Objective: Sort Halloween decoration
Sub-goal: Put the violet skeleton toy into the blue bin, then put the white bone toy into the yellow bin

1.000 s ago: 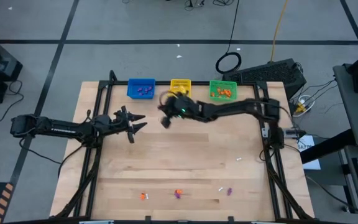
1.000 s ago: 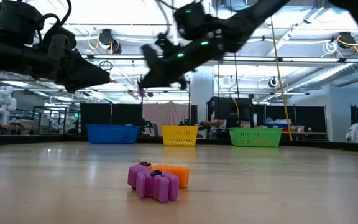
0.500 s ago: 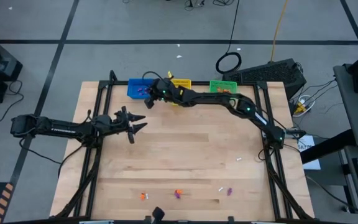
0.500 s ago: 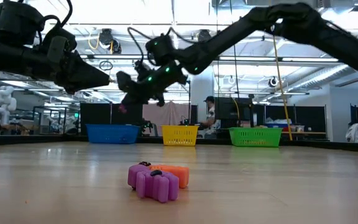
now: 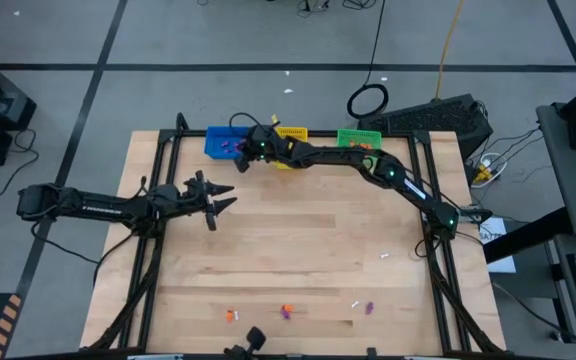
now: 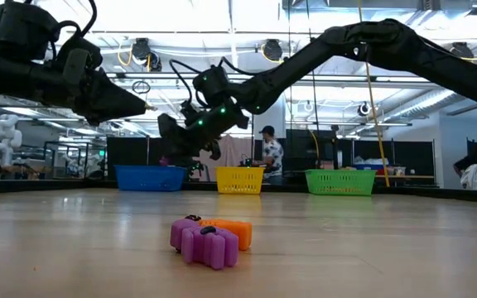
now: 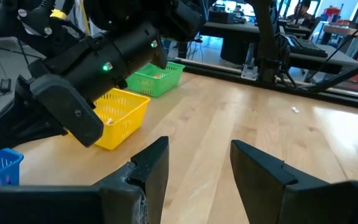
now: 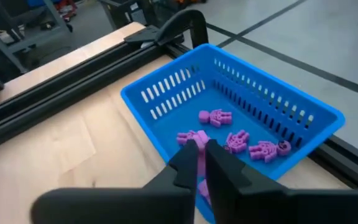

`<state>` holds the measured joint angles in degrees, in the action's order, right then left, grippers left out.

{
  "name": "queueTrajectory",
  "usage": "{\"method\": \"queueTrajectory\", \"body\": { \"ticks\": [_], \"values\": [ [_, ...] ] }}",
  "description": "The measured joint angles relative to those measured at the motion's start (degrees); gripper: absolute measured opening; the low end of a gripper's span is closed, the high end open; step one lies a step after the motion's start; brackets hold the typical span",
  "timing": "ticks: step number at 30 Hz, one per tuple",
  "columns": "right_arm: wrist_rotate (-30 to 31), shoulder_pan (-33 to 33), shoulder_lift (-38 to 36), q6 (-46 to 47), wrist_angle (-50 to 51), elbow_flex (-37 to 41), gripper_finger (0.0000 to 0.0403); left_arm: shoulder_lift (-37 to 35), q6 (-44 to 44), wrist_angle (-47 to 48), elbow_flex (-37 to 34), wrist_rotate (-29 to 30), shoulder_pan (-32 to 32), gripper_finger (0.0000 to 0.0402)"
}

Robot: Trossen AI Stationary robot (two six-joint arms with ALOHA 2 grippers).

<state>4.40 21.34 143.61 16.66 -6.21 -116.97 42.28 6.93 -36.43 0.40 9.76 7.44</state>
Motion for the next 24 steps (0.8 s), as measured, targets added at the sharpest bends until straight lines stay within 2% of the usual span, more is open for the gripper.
{"method": "queueTrajectory", "body": {
  "ticks": [9,12,15,19,22,24],
  "values": [
    [-0.07,-0.74,-2.06,-0.24,1.36,-0.02,0.0125,0.0,-0.36,1.25,0.0,0.0,0.0,0.017],
    [-0.01,-0.72,-4.67,-2.5,3.36,-0.04,0.0138,0.0,-0.37,1.58,0.0,0.01,0.0,0.017],
    [0.21,-0.72,-7.23,-3.1,5.31,-0.04,0.0124,0.0,-0.38,1.58,0.0,0.15,0.0,0.017],
    [0.04,-0.7,-10.38,-5.55,9.35,-0.07,0.0074,0.0,-0.36,1.59,0.0,0.18,0.0,0.017],
    [0.02,-1.11,-14.02,-10.5,18.25,-0.07,0.0021,0.0,-0.36,2.29,-0.02,0.2,0.0,0.017],
    [0.17,-1.57,-16.79,-13.47,25.88,-0.07,0.0007,0.02,-0.36,2.93,-0.02,0.2,0.0,0.017]
  ]
}}
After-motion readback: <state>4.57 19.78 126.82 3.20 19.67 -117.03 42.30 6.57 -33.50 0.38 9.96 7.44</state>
